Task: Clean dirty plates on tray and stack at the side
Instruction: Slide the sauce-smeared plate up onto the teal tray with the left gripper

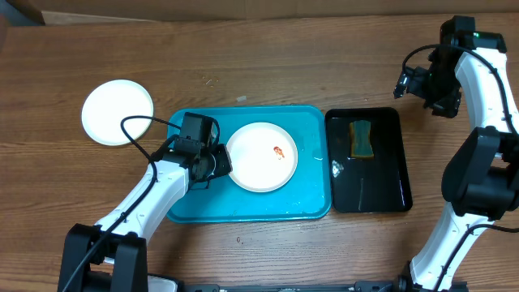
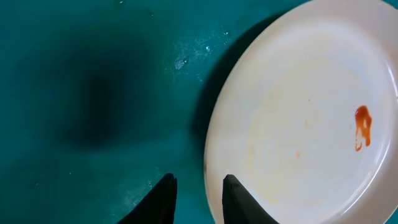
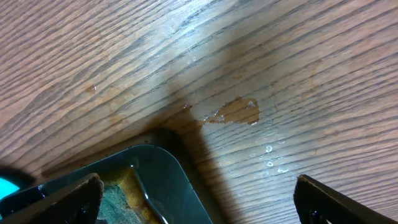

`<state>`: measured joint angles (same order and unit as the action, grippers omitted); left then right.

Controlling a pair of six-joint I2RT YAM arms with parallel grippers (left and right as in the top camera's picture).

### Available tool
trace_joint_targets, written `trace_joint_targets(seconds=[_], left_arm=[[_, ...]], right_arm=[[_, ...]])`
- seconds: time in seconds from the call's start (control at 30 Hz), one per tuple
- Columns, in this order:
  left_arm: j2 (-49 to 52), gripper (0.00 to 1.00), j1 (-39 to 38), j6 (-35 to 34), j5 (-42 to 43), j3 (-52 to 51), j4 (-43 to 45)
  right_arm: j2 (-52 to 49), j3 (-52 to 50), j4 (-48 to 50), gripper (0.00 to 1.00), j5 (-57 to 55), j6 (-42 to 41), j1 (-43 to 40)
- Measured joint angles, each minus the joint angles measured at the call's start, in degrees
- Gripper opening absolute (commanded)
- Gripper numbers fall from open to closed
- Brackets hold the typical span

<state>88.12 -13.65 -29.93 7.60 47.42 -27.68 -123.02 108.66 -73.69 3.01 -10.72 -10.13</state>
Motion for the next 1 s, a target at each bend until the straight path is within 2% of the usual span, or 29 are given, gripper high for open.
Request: trace_joint_targets(seconds=[0.2, 0.3, 0.6, 1.0], left_arm=[[1.77, 0.29, 0.0, 1.25, -2.23, 7.63, -11.37], [3.21, 0.25, -0.22, 1.68, -2.73, 13.27, -14.4], [10.82, 0.3, -3.54, 2.05, -2.73, 14.62, -14.53], [12.55, 0.26, -4.0, 2.05, -4.0, 14.62, -12.55]], right_arm=[[0.0, 0.02, 0.02, 1.0, -0.02, -0.02, 0.0], [0.0, 0.0, 0.0, 1.0, 0.0, -0.02, 0.0], [0.0, 0.0, 0.0, 1.0, -0.02, 0.0, 0.0], [0.0, 0.0, 0.0, 1.0, -0.04, 0.0, 0.0]])
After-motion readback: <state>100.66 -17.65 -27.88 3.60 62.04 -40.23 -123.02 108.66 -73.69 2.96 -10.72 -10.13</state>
